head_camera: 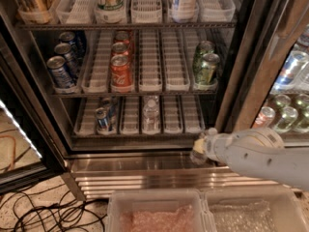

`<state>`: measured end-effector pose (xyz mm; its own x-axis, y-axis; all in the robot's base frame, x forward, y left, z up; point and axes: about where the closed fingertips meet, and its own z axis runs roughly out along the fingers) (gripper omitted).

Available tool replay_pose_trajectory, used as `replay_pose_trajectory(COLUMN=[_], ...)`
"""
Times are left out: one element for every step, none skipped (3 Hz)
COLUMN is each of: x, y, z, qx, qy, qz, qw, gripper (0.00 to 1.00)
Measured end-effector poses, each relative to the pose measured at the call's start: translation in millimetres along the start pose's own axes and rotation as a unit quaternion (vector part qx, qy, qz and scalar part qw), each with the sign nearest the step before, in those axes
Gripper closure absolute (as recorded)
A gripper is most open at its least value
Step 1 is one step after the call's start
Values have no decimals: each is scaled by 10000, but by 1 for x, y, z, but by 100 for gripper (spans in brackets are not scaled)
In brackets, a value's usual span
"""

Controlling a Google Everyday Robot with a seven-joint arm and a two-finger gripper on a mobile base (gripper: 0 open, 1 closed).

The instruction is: Pick water bottle from bottom shelf of fridge

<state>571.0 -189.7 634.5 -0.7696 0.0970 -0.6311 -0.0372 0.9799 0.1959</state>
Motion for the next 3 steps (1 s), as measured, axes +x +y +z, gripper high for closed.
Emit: replay_pose_trajectory(x=[2,54,54], y=[-1,-17,-17], z=[2,-6,-6], qx=[2,133,133], qy=[5,409,409], qz=[2,401,401], qw=[10000,9983,9983], gripper=[100,100,100])
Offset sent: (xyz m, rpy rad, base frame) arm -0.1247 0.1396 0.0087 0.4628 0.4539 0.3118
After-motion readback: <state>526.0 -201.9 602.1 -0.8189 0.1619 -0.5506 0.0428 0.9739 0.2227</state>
